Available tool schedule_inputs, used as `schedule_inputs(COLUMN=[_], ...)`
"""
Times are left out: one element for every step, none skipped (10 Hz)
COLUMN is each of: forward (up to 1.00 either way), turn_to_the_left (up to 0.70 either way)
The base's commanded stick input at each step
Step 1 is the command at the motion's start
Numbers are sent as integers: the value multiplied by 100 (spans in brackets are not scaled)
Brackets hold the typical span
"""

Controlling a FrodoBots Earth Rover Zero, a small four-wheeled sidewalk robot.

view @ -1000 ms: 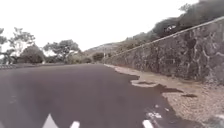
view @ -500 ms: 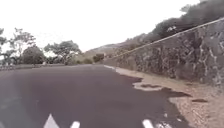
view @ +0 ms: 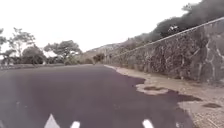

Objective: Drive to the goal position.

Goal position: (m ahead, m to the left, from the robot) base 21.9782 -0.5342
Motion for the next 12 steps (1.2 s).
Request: schedule_inputs(forward=[50,50,50,50,50,50,50,50,50,50,50,50], turn_to_the_left=[0,0,0,0,0,0,0,0,0,0,0,0])
